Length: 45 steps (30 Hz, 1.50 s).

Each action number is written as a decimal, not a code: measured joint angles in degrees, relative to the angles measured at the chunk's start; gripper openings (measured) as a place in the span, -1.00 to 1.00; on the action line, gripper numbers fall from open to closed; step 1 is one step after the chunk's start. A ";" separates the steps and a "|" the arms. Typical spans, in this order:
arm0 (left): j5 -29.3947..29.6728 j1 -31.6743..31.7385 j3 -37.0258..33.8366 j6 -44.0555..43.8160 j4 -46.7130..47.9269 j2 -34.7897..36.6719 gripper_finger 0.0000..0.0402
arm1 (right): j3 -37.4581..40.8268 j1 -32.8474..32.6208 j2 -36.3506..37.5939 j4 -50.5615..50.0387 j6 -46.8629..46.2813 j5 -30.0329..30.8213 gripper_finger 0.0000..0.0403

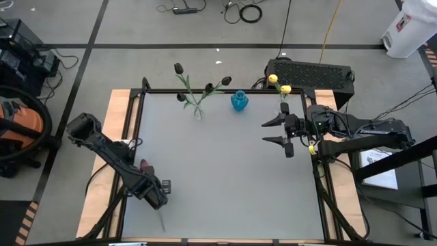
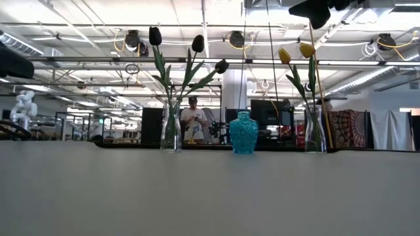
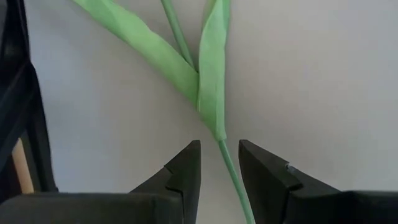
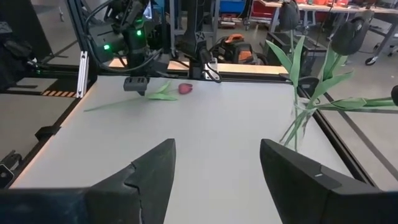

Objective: Sort flowers into vase by color
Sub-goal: Put the red flower into the blue flower vase

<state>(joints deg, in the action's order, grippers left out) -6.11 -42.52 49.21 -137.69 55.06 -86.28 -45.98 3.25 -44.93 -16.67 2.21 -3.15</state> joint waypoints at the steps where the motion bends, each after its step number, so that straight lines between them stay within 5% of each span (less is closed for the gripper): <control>1: 0.24 0.00 0.00 0.02 0.31 0.00 -0.42 | 0.00 0.00 0.00 0.00 -0.13 0.08 0.12; 37: 1.85 -0.48 0.02 1.97 -2.48 -7.29 -0.42 | 0.00 0.00 0.01 0.04 -1.56 0.06 0.12; 45: -4.63 -1.07 0.02 1.49 -2.29 -7.35 -0.42 | 0.00 0.00 0.01 0.04 -1.56 0.06 0.12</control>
<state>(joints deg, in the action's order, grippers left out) -10.74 -43.59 49.23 -136.20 52.77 -93.63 -45.98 3.25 -44.92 -16.63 0.64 -3.10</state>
